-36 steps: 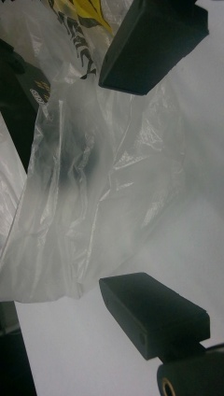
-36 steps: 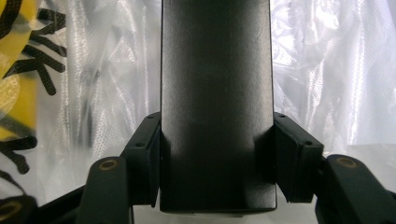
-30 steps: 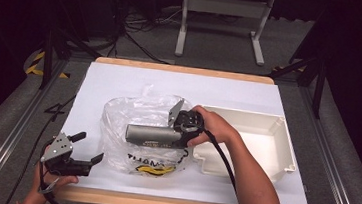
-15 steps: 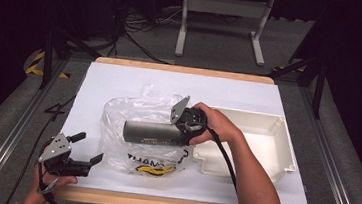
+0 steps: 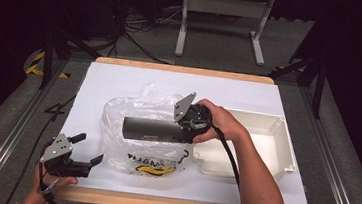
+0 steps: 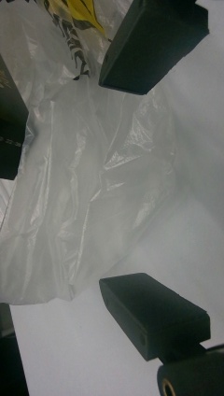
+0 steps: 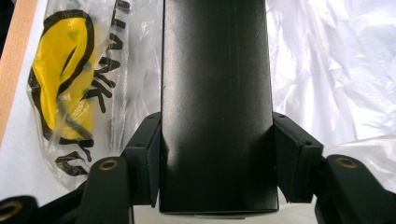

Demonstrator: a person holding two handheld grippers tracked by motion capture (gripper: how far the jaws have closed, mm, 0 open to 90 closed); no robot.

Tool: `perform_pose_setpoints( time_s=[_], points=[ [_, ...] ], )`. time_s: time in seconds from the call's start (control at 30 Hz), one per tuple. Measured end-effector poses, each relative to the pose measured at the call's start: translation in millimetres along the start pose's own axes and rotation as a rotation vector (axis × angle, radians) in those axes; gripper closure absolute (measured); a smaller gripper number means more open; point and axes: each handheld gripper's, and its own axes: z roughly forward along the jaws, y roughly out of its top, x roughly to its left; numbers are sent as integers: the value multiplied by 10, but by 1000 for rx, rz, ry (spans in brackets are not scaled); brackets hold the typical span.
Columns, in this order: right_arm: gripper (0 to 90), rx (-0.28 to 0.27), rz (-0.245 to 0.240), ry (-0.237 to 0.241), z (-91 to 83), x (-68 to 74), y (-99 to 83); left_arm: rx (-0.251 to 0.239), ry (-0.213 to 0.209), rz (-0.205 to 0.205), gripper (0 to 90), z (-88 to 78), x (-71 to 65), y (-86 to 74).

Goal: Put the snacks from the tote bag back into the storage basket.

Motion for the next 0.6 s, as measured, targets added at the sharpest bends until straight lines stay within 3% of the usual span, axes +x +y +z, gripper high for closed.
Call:
perform_pose_setpoints(
  time_s=[0.6],
  points=[
    [429,2,-3,-26,-225,50,-54,1,5,-5,64,-8,13,-16]
  ],
)
